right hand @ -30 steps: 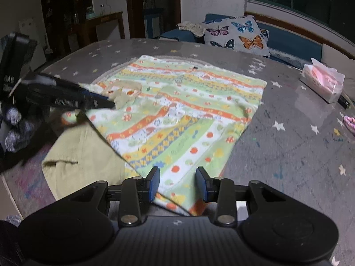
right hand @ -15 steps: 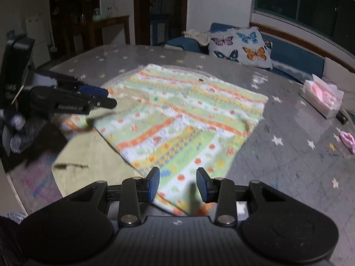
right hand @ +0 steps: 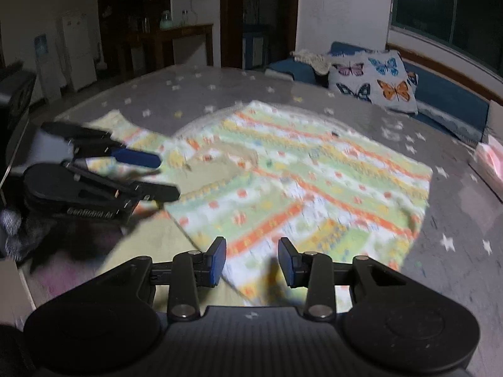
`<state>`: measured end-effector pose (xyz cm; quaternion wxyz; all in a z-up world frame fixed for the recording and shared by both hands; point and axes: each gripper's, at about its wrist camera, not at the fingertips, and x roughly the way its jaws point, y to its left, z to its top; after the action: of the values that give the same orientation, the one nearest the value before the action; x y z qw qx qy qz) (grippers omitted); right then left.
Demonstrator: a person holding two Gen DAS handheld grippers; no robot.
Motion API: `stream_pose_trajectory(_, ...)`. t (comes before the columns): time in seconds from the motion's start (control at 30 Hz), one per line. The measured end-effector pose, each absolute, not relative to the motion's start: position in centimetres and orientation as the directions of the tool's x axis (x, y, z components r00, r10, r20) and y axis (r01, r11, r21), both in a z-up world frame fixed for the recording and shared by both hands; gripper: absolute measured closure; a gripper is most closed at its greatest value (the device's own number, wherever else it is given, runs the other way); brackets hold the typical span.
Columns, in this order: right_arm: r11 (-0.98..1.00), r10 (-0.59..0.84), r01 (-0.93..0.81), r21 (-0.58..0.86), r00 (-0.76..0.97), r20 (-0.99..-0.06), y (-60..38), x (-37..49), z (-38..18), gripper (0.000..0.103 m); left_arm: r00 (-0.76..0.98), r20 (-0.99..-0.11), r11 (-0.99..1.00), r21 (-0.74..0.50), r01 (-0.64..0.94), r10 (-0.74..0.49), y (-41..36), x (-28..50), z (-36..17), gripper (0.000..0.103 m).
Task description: Fold clothes
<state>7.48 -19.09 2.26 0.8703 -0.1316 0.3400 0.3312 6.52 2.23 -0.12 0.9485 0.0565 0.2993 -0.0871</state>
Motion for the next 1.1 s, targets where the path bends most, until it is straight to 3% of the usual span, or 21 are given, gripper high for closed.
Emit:
stream_pose_trajectory(0.13,0.734,0.515,-0.679,0.014,0.542,-0.664,-17.1,8.2,2.0,0.067,0.824,-0.565,0.997,0.045,0.071,-0.033,5.2,5.7,0.4,0.031)
stream_pose_trajectory(0.23,0.706,0.513,-0.709,0.011,0.500,-0.698,-15.5,8.6,0.7,0.065,0.831,-0.553,0.998,0.037,-0.047,0.060,8.0,5.2,0.8,0.027)
stream_pose_trajectory(0.53,0.717,0.518,-0.697,0.001,0.531,-0.671,-15.8,8.1,1.6,0.055,0.744,-0.534,0.896,0.064,-0.439,0.403,17.0,4.5,0.5,0.027)
stream_pose_trajectory(0.73,0.740,0.511,-0.673,0.015,0.547,-0.663,-16.7,8.1,2.0,0.055,0.673,-0.572,0.831,0.030,-0.555,0.469,20.8,4.2,-0.3,0.029)
stream_pose_trajectory(0.97,0.755,0.506,-0.655,0.026,0.558,-0.658,-17.5,7.7,2.0,0.055,0.668,-0.608,0.820,-0.046,-0.570,0.430,22.4,4.0,-0.8,0.042)
stream_pose_trajectory(1.03,0.760,0.504,-0.650,0.030,0.559,-0.658,-17.7,7.7,1.9,0.055,0.675,-0.604,0.826,-0.048,-0.561,0.423,22.4,3.8,-0.6,0.060)
stream_pose_trajectory(1.1,0.764,0.503,-0.644,0.035,0.562,-0.657,-17.9,7.6,1.9,0.055,0.684,-0.605,0.836,-0.053,-0.546,0.408,22.0,3.6,-0.4,0.071)
